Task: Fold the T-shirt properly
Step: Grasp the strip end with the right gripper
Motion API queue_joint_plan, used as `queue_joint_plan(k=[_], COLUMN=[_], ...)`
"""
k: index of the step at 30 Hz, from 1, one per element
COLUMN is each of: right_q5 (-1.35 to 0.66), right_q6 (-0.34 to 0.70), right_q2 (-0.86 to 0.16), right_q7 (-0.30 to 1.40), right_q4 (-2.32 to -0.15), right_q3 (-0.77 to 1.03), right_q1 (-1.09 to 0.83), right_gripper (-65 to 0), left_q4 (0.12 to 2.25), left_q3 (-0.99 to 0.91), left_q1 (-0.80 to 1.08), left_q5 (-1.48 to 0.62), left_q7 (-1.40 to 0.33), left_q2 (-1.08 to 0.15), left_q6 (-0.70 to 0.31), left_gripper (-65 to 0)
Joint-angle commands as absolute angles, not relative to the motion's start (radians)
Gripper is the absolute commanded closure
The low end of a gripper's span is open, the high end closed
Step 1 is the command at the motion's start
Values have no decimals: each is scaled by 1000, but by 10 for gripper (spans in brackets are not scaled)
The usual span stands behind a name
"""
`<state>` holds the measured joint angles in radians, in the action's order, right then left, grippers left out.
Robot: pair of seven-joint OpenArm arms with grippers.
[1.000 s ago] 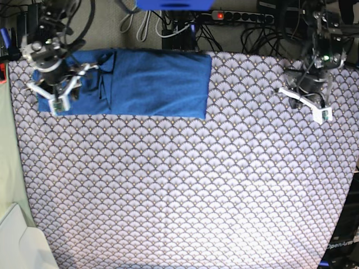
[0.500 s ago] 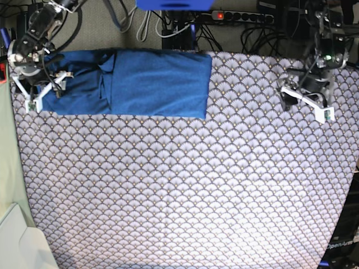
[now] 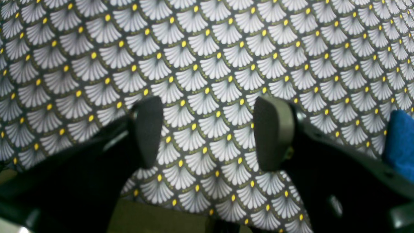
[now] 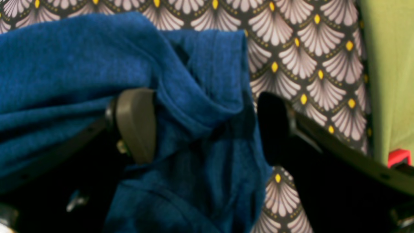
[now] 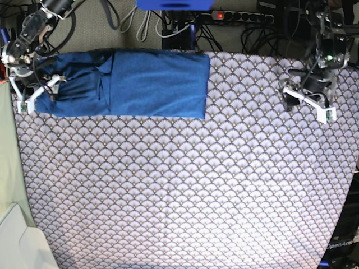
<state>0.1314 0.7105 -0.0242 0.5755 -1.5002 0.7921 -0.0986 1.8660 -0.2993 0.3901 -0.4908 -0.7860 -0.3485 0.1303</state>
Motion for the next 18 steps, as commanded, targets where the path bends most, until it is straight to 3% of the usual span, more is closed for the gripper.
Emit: queue_joint_plan(k=[1, 7, 10, 16, 18], right_q5=[170, 171, 170, 170, 170], right_q6=[698, 698, 698, 698, 698], right_q2=[-31, -5, -4, 22, 22], right_q7=[605, 650, 690, 736, 740], right_q4=[-1503, -1504, -1504, -1508, -1508], right_q3=[799, 799, 794, 791, 791], right_q1=[-105, -107, -105, -105, -105], right_gripper=[-471, -456, -394, -73, 0], left_q4=[1882, 1882, 1882, 1882, 1882], left_q3=[-306, -306, -306, -321, -328], left_q1=[386, 386, 386, 386, 386], left_q5=[-489, -489, -489, -487, -487], left_q7=[-768, -768, -768, -768, -768], left_q2=[-360, -360, -360, -360, -360], left_q6=[130, 130, 130, 130, 130], left_gripper=[-426, -426, -426, -426, -426])
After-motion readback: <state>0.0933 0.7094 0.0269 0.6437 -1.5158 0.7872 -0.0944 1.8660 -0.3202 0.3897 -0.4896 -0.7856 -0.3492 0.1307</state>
